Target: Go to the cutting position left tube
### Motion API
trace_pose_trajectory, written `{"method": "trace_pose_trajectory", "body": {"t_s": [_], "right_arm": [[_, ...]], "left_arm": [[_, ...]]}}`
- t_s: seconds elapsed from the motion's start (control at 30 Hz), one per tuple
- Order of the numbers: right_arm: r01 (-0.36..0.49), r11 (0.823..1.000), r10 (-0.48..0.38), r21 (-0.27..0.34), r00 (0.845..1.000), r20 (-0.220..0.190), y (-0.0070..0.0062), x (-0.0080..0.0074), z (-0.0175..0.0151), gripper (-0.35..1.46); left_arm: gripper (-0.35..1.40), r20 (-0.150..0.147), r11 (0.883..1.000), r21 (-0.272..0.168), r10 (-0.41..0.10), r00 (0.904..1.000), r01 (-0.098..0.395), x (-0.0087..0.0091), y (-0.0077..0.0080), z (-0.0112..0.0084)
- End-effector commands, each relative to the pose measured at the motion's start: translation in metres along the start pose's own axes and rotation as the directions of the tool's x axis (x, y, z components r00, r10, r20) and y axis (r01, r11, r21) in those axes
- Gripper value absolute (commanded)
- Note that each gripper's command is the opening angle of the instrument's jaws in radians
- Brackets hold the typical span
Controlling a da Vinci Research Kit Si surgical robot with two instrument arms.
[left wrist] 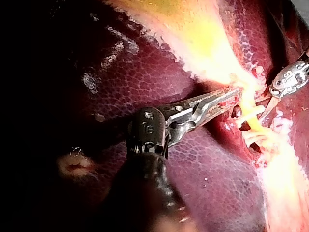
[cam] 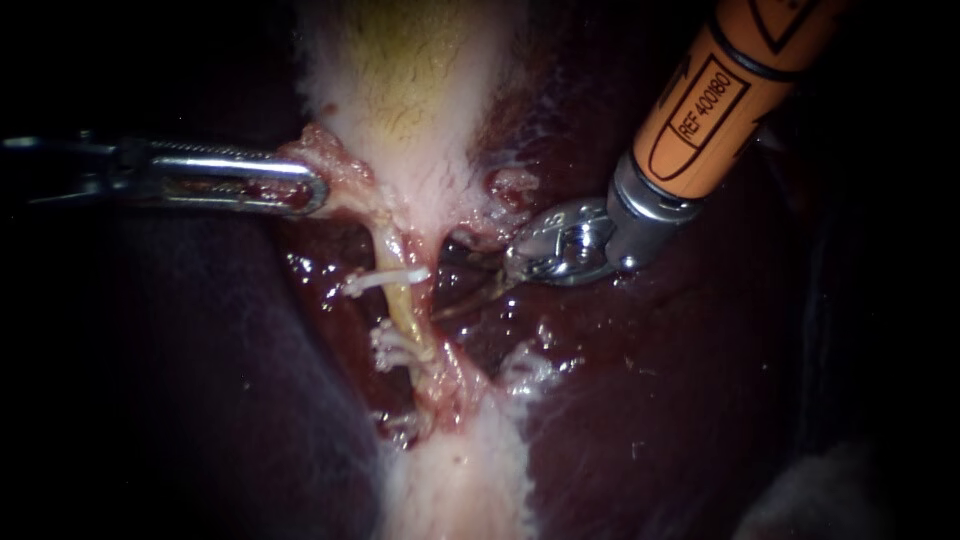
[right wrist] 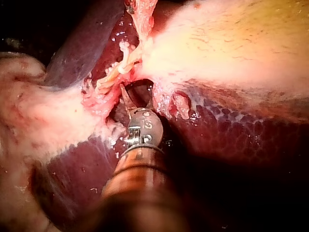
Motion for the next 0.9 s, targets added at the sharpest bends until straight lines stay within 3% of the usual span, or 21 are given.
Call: {"method": "trace_pose_trajectory", "body": {"t_s": [0.03,0.27,0.57,0.9], "right_arm": [[0.001,1.000,-0.001,0.000,1.000,0.000,0.0000,0.0000,0.0000,1.14],[0.002,1.000,-0.002,0.001,1.000,0.000,0.0000,-0.0003,-0.0003,1.18],[0.012,1.000,-0.012,0.014,1.000,0.002,-0.0004,-0.0021,-0.0025,1.25],[0.017,0.999,-0.017,0.042,1.000,-0.011,-0.0020,-0.0026,-0.0050,1.28]], "left_arm": [[-0.35,0.000,1.000,0.000,0.000,1.0000,0.000,0.0000,0.0000,0.0000],[-0.35,0.000,1.000,-0.001,0.000,1.0000,0.000,0.0000,0.0000,0.0000],[-0.35,0.001,1.000,-0.002,0.000,1.0000,0.000,0.0000,-0.0004,-0.0002],[-0.35,0.003,1.000,-0.006,0.000,1.0000,0.000,0.0001,-0.0006,-0.0002]]}}
